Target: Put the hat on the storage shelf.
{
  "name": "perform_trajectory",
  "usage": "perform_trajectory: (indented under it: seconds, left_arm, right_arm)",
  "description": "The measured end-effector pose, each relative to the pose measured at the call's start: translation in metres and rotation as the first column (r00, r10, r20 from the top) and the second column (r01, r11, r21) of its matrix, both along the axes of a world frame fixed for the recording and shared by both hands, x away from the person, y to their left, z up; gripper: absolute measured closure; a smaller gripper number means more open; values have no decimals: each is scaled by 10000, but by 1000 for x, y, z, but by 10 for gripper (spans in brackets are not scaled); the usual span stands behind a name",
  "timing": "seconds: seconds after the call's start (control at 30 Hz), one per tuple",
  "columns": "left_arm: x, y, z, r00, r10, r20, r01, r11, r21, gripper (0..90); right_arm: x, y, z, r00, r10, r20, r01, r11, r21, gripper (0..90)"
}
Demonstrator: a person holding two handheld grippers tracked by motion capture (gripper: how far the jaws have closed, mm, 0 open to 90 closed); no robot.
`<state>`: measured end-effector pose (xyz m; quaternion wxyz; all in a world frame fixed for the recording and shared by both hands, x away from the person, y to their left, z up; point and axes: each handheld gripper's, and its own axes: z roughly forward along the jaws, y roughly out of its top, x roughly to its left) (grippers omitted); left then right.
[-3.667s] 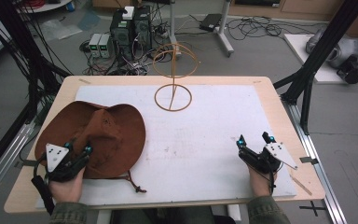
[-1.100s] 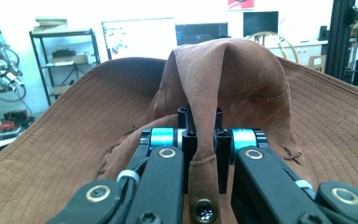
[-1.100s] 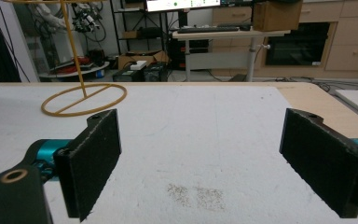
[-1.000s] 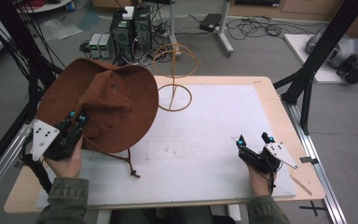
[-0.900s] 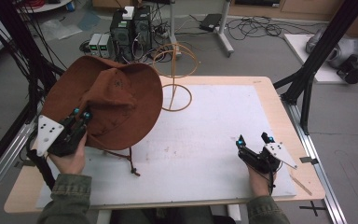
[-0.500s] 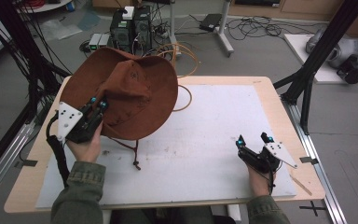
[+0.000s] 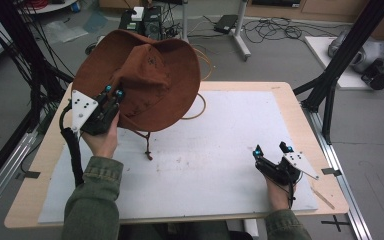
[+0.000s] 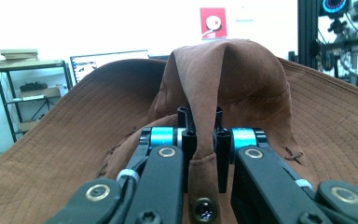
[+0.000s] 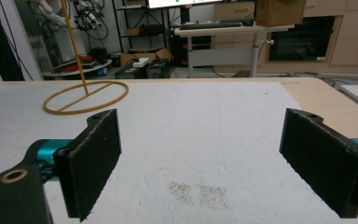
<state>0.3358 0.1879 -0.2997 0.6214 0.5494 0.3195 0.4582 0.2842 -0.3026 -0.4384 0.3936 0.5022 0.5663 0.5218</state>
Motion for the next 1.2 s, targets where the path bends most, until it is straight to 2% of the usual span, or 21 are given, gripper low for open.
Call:
perform_trajectory:
  seconds: [0.27, 0.4, 0.5, 0.8, 1.0, 1.2]
  left_arm:
    - [22, -12, 8, 9997, -117, 221, 122, 9996, -250, 867]
    - [38, -18, 11, 9992, -270, 278, 292, 9963, -803, 868]
    - [47, -21, 14, 9990, -283, 349, 317, 9944, -1004, 868]
    - [68, -37, 23, 9972, -518, 534, 558, 9956, -758, 867]
    - [79, -48, 21, 9973, -612, 405, 640, 9954, -712, 867]
    - [97, -63, 22, 9962, -849, 196, 861, 9934, -761, 867]
  right_arm:
    - [1, 1, 0, 10000, 82, 22, -81, 9998, -178, 117]
    - [2, -1, -1, 10000, 78, -62, -79, 9999, -117, 117]
    - [2, -2, -1, 10000, 35, -43, -35, 10000, -36, 117]
    - [2, -4, -2, 9998, -27, -180, 30, 9998, 177, 117]
    - [3, -4, -3, 9998, 5, -214, -3, 10000, 75, 117]
    - [3, -1, -3, 9997, 87, -241, -86, 9999, 53, 117]
